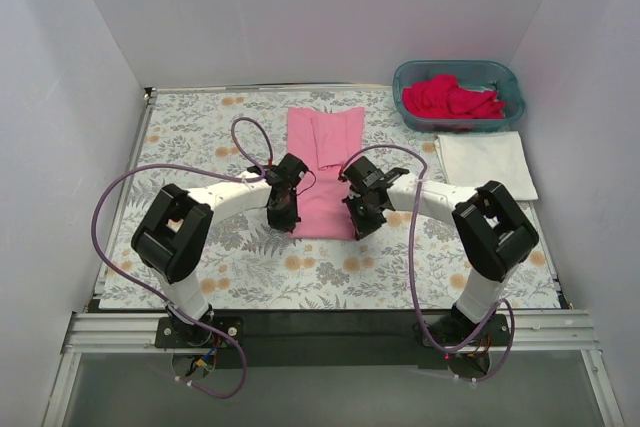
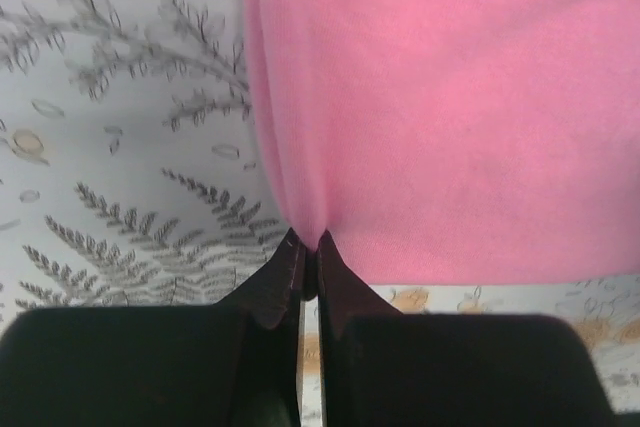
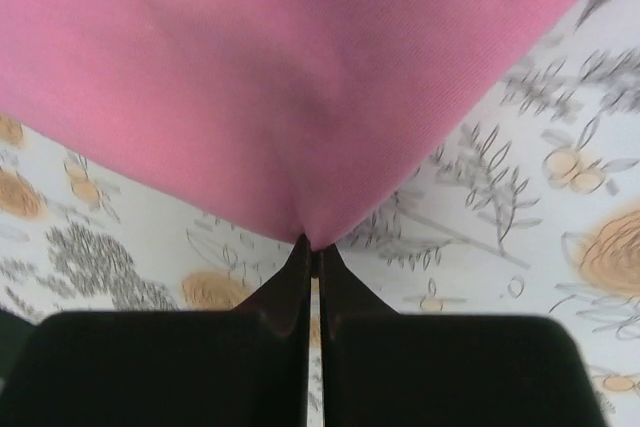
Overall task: Fold and stack the t-shirts
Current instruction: Fold the tshirt
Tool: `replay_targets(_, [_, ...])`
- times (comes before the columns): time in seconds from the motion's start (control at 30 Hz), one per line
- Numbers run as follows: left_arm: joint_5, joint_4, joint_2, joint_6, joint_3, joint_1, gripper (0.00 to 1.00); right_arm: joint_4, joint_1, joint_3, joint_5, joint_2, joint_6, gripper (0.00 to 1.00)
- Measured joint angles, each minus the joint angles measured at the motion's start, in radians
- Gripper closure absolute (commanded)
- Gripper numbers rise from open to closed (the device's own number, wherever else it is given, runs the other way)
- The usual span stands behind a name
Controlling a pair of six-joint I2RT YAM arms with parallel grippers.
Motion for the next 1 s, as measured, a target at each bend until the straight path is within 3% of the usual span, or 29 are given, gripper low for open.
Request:
replay_targets(0.2, [0.173,-0.193,-0.092,-0.006,-0.082,-0.018,1.0,-0.153,0.014,-0.097,-0.119,-0.112,-0.068,0.99])
replay_targets(0.43, [0.334,-0.404,-0.291,-0.083,-0.103,-0.133,1.0,-0.425,0.03,-0.077,-0.244,-0.281,-0.133,0.99])
replay_targets(0.7, [0.218,-0.531,-0.275,-0.145,0.113,-0.105,1.0,-0.633,0.005,0.206,-0.184,-0.195,-0.167,0.99])
replay_targets(1.0, [0.121,-0.523,-0.274,-0.153,0.23,0.075,1.0,-0.687,-0.036,0.532,-0.131,-0.055,-0.185,0.99])
